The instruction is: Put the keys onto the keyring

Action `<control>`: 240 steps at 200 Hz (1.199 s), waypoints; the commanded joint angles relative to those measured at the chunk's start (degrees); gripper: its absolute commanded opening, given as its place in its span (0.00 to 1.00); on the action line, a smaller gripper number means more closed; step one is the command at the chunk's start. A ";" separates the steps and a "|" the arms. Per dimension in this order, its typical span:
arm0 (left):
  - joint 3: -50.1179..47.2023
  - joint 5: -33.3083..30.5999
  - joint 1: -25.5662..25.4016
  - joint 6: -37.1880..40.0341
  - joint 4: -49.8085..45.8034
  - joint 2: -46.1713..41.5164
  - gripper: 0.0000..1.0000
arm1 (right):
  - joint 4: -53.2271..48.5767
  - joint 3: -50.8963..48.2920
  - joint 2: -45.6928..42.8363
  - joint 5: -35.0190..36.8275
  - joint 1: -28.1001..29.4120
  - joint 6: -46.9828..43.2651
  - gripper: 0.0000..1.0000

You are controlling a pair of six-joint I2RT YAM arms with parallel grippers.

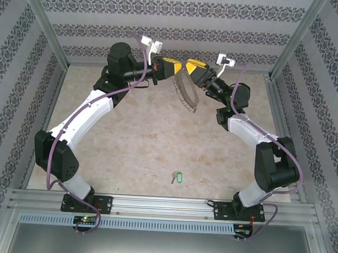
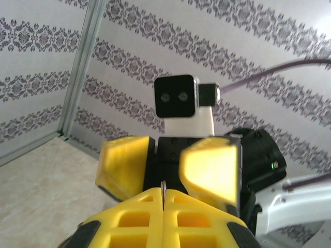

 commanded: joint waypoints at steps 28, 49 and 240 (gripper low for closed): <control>9.18 4.02 -0.45 19.75 -22.40 -0.06 0.00 | -5.91 -2.26 -4.70 -7.59 -3.41 -2.03 0.54; 13.03 6.23 -0.45 24.62 -29.38 1.36 0.00 | -7.42 -2.26 -5.34 -11.49 -4.03 -3.28 0.52; 18.56 11.73 -0.46 30.81 -38.46 4.35 0.00 | -7.95 -4.25 -8.97 -18.09 0.02 -5.66 0.30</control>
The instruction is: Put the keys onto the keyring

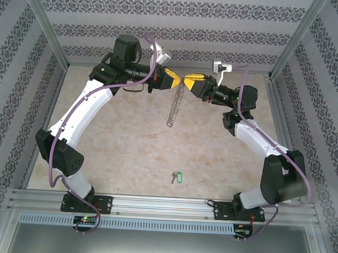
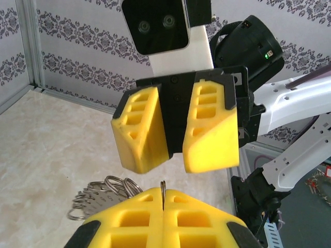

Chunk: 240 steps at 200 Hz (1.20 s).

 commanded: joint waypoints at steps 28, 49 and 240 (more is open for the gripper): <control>2.18 2.25 -0.50 0.81 0.72 -0.20 0.00 | 1.30 -0.92 -1.15 -1.20 0.98 -1.55 0.29; 2.18 2.17 -0.48 0.60 1.07 -0.20 0.00 | 1.30 -0.93 -0.94 -1.38 1.31 -1.53 0.26; -9.95 -7.62 1.15 -18.01 24.39 -5.33 0.41 | 3.18 0.83 -0.01 3.71 0.37 -1.06 0.00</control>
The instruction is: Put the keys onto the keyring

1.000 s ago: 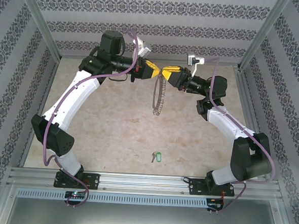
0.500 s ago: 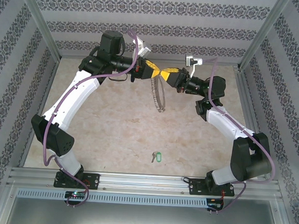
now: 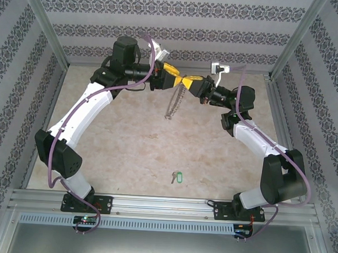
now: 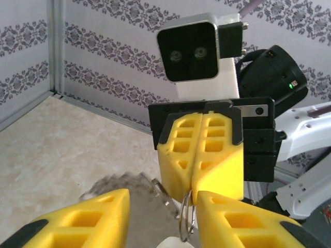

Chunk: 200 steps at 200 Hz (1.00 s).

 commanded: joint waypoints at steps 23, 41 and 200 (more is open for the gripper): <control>-9.29 -4.69 2.25 -15.33 22.28 -5.83 0.40 | 4.49 1.45 -0.37 3.35 -0.95 0.04 0.00; -12.71 -4.48 3.20 -20.73 29.73 -6.79 0.39 | 4.86 2.19 -0.29 3.71 -1.05 0.30 0.00; -14.36 6.12 0.88 -28.53 40.89 -4.16 0.31 | 6.11 6.70 1.29 4.61 -0.70 2.33 0.00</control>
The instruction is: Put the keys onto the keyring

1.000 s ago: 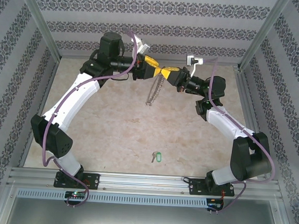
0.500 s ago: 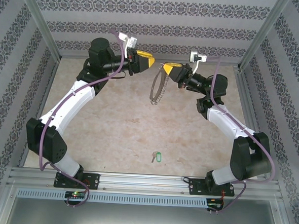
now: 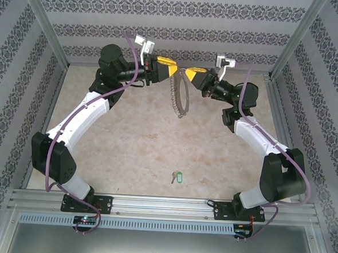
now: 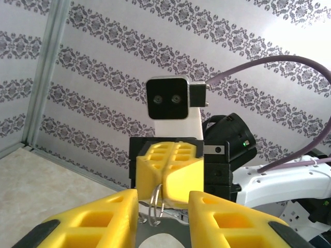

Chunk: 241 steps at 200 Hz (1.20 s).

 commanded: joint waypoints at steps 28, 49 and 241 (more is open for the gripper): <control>0.32 2.33 -1.32 1.22 0.72 0.45 0.31 | 3.75 2.76 0.10 1.81 0.17 0.52 0.00; 0.42 2.24 -1.72 2.44 -1.01 0.52 0.31 | 3.81 2.75 0.14 1.97 0.27 0.46 0.00; 1.72 -3.73 -2.81 9.57 -8.17 -0.23 0.33 | 3.66 2.09 0.32 2.29 0.70 0.19 0.00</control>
